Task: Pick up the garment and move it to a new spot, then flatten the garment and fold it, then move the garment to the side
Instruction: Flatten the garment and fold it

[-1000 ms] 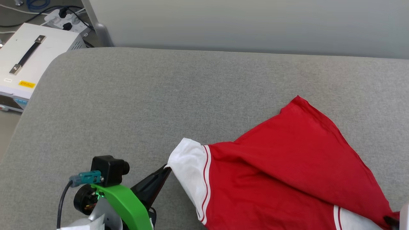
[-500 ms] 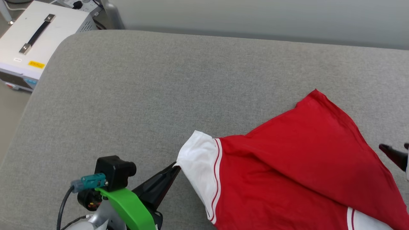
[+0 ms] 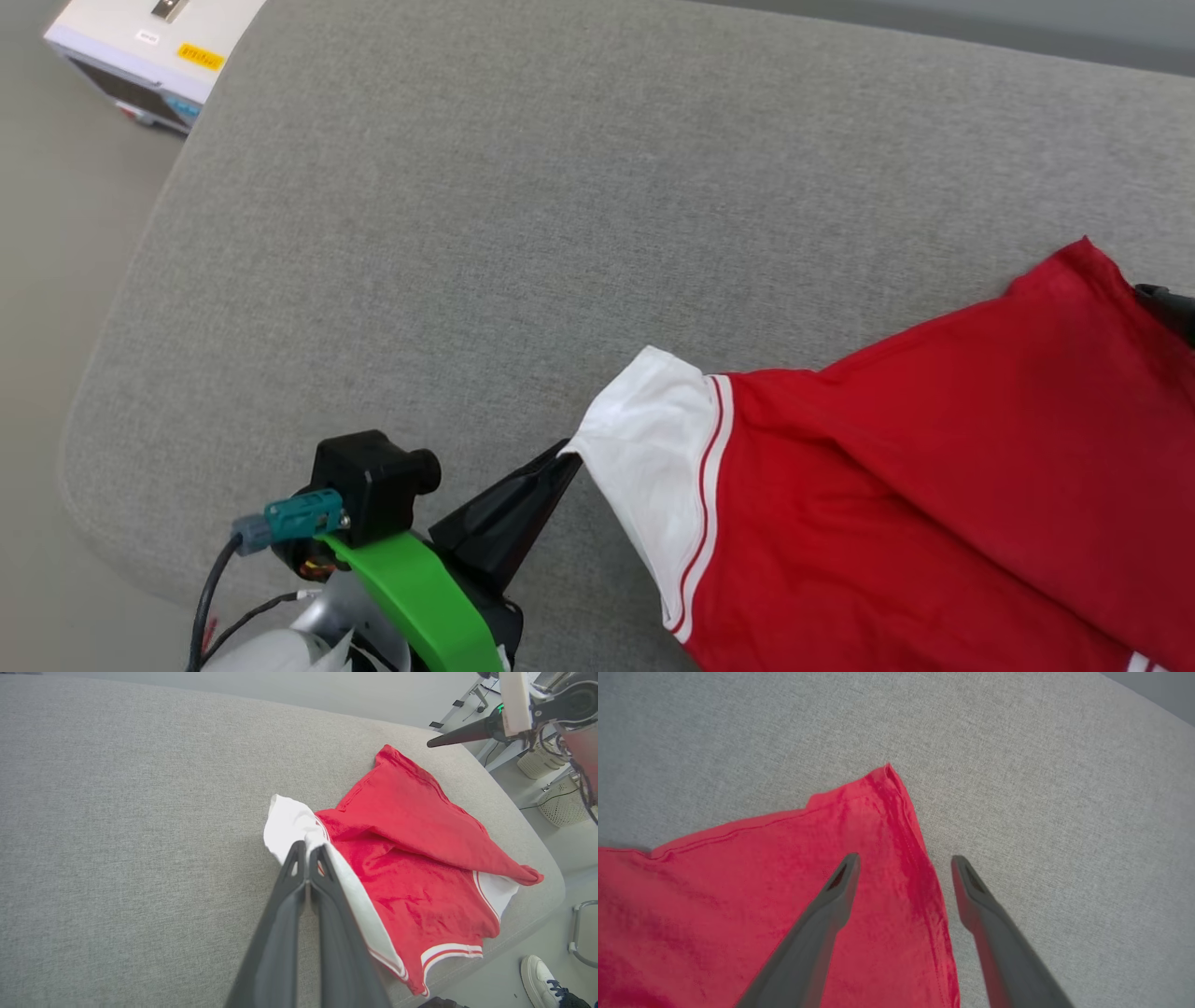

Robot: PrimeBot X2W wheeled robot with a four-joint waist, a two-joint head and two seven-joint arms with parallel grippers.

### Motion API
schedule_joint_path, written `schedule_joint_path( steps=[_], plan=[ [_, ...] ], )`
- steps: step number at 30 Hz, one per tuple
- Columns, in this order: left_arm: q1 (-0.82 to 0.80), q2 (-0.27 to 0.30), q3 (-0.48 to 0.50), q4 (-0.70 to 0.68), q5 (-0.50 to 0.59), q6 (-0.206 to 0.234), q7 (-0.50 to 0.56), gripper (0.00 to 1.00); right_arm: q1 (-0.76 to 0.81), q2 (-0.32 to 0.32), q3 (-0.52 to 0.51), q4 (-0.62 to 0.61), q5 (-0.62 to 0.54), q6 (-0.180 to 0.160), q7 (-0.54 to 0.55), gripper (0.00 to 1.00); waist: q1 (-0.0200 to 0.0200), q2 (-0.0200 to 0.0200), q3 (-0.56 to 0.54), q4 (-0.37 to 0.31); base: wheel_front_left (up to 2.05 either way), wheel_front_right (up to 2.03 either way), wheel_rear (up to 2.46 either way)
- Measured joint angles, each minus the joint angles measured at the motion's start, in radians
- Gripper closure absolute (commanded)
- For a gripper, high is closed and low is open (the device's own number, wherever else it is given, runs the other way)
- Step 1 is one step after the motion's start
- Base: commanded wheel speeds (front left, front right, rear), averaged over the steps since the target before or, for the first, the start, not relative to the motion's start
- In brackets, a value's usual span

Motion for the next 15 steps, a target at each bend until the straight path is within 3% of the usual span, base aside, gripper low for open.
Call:
schedule_joint_path(
  steps=[15],
  plan=[
    [-0.032, -0.049, -0.018, 0.041, 0.01, -0.036, -0.021, 1.0, -0.09, -0.061, 0.056, 0.197, -0.064, 0.0, -0.019, 0.0, 0.0, 0.0, 0.125, 0.125, 0.0, 0.0, 0.0]
  ],
)
